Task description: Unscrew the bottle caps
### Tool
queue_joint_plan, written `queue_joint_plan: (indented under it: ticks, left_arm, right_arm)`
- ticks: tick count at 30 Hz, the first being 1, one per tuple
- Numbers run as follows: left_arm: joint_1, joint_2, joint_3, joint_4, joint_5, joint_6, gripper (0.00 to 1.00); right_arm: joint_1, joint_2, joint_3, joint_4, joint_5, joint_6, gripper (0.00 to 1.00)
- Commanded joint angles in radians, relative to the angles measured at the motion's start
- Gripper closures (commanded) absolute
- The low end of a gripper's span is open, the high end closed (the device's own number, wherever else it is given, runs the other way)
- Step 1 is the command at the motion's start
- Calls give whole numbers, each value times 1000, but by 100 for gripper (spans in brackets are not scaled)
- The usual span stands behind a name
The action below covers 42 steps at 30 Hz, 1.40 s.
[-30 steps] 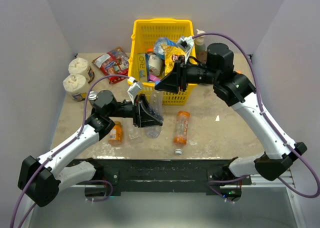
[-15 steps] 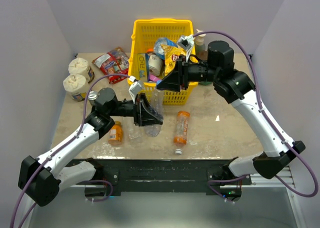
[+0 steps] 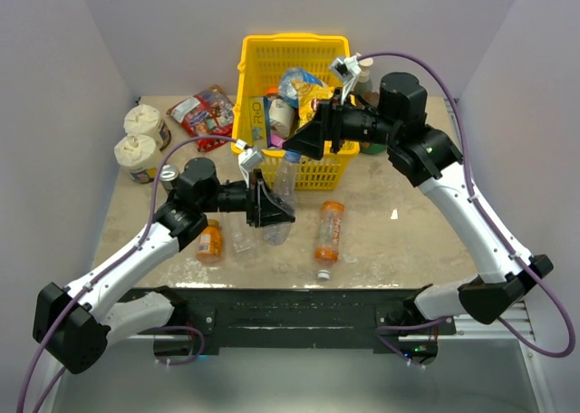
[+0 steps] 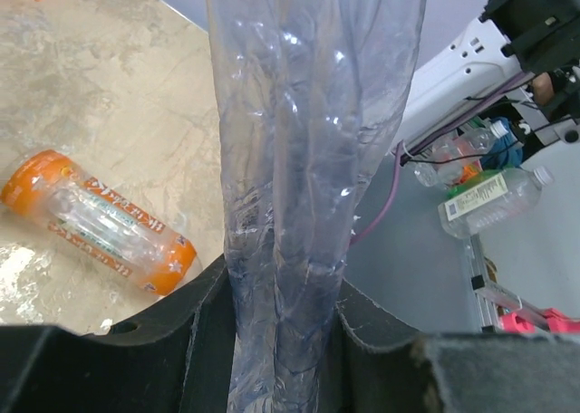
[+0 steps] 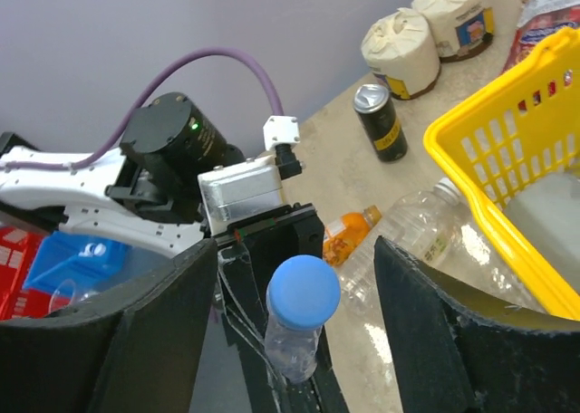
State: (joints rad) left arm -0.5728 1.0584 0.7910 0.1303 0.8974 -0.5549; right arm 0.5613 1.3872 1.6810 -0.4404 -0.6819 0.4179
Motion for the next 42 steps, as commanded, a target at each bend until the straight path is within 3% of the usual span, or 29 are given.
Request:
queue_joint_plan:
  ticks: [1,7,9,19,42]
  left_arm:
    - [-4,-34,25,-32,-121,35,69]
    - [-4,-72,47,-289,-528,29,69]
    - [-4,-69,59,-334,-572,42,69]
    - [-15,-89,50,-360,-607,30,70]
    - [-65,-72,57,-359,-612,46,70]
  right_arm:
    - [-1,-36,-1,-7,184,21,21]
    - [15,-53,-67,-37,445,215,28]
    - [57,-63,-90,-17,499,280,31]
    - [207,22,-47,-26,657,332,38]
    - [223,157,48,-58,648,326,43]
